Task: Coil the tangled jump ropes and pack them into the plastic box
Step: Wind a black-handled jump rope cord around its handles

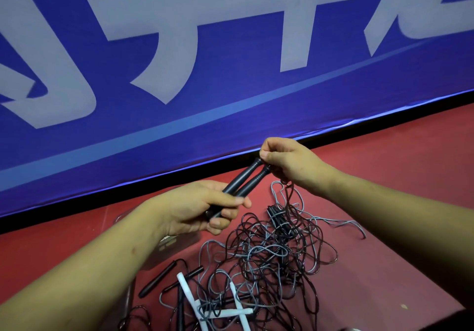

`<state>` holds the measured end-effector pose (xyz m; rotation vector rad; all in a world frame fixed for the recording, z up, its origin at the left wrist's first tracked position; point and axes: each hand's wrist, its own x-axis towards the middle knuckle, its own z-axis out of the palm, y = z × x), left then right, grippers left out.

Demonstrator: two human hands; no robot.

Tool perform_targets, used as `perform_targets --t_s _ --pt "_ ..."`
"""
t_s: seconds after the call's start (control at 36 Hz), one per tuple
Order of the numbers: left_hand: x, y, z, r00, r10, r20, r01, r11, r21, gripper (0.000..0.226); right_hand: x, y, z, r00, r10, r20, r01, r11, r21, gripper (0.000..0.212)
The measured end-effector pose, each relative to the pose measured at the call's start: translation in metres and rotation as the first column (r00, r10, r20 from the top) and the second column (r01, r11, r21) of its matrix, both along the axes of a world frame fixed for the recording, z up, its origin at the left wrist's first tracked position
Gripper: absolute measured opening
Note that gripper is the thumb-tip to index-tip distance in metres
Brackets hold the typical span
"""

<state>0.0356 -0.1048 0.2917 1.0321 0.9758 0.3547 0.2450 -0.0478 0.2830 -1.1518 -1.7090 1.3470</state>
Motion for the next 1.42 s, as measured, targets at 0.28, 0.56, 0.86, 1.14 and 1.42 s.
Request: perform_targets --t_s 0.28,0.56,0.86,1.14,1.42 --pt "0.004 0.002 -0.005 0.985 0.143 0.098 -0.158 0.972 0.172 0.011 0.009 0.007 0.01 0.994 0.081 -0.067 -0.079 0.996 0.037 0.034" --pt "0.011 0.014 -0.002 0.597 0.633 0.493 -0.731 0.683 0.008 0.017 0.004 0.002 -0.007 0.985 0.166 0.054 -0.16 0.982 -0.097 0.019" --pt "0.004 0.03 -0.001 0.32 0.789 0.525 -0.888 0.443 -0.125 0.019 -0.044 -0.022 -0.013 0.971 0.135 -0.196 -0.2 0.909 -0.366 0.032" --pt "0.016 0.033 -0.01 0.486 0.804 0.344 -0.829 0.548 -0.111 0.036 -0.065 -0.038 -0.008 0.962 0.241 0.129 -0.187 0.924 -0.334 0.034" --pt "0.026 0.037 -0.007 0.414 0.811 0.414 -0.85 0.507 -0.141 0.017 -0.058 -0.035 0.007 0.952 0.27 0.142 -0.233 0.944 -0.233 0.035"
